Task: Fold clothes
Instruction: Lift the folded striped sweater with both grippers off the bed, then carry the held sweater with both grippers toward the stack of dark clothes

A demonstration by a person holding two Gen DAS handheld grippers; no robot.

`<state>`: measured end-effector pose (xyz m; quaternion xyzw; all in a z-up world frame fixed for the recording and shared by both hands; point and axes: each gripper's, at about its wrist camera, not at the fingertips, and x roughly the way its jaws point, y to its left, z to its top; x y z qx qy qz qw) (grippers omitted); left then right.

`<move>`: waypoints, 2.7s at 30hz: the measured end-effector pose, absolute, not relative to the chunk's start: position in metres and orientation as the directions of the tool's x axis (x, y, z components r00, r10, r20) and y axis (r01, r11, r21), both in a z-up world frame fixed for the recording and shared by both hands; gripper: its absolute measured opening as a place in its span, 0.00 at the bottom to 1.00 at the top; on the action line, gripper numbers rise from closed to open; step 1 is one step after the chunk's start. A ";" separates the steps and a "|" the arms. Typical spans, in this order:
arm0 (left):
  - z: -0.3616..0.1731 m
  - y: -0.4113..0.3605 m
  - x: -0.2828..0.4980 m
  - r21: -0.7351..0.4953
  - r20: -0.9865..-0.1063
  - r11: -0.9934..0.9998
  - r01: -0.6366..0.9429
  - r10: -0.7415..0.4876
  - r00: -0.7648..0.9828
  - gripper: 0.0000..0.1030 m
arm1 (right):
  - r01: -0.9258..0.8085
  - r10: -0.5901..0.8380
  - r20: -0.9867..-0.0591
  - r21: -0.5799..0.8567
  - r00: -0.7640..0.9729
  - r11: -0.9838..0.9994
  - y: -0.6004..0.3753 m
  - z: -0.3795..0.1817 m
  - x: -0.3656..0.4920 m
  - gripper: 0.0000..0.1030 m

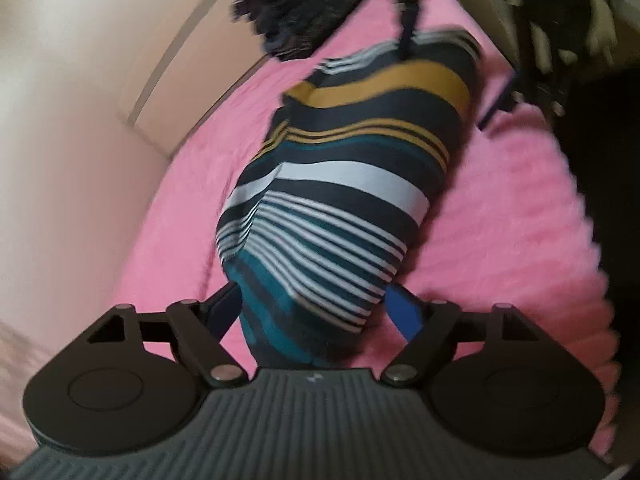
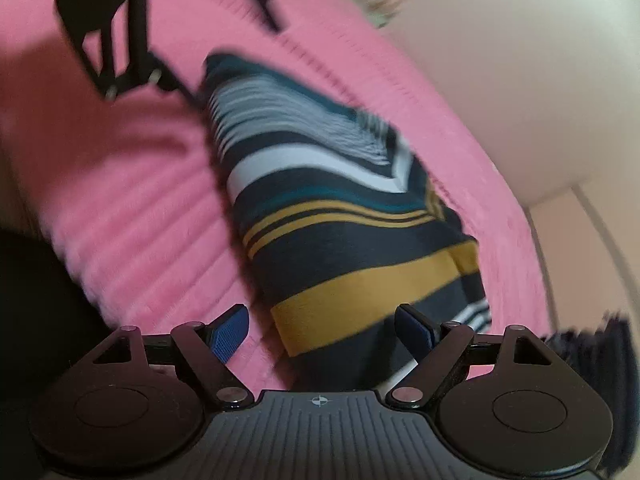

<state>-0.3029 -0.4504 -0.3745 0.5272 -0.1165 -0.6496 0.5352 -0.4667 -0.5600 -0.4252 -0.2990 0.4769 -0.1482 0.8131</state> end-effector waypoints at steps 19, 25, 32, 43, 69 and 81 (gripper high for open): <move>-0.433 -0.485 -0.318 0.858 -0.501 -0.446 0.254 -0.835 0.227 0.34 | 0.007 -0.540 -0.633 -0.646 0.555 0.764 -0.587 -0.411 -0.481 0.49; -0.425 -0.484 -0.311 0.834 -0.528 -0.456 0.310 -0.822 0.211 0.30 | 0.018 -0.559 -0.607 -0.668 0.565 0.744 -0.573 -0.428 -0.488 0.75; -0.390 -0.491 -0.299 0.733 -0.598 -0.451 0.509 -0.783 0.168 0.29 | -0.063 -0.646 -0.546 -0.787 0.533 0.614 -0.578 -0.455 -0.476 0.74; -0.385 -0.481 -0.309 0.740 -0.608 -0.469 0.482 -0.773 0.181 0.28 | -0.130 -0.684 -0.534 -0.825 0.497 0.550 -0.589 -0.442 -0.483 0.39; -0.380 -0.463 -0.310 0.726 -0.637 -0.504 0.468 -0.749 0.181 0.28 | -0.113 -0.675 -0.583 -0.788 0.452 0.605 -0.559 -0.422 -0.497 0.39; -0.383 -0.463 -0.310 0.722 -0.644 -0.513 0.464 -0.744 0.179 0.28 | -0.118 -0.668 -0.591 -0.782 0.453 0.612 -0.556 -0.424 -0.502 0.39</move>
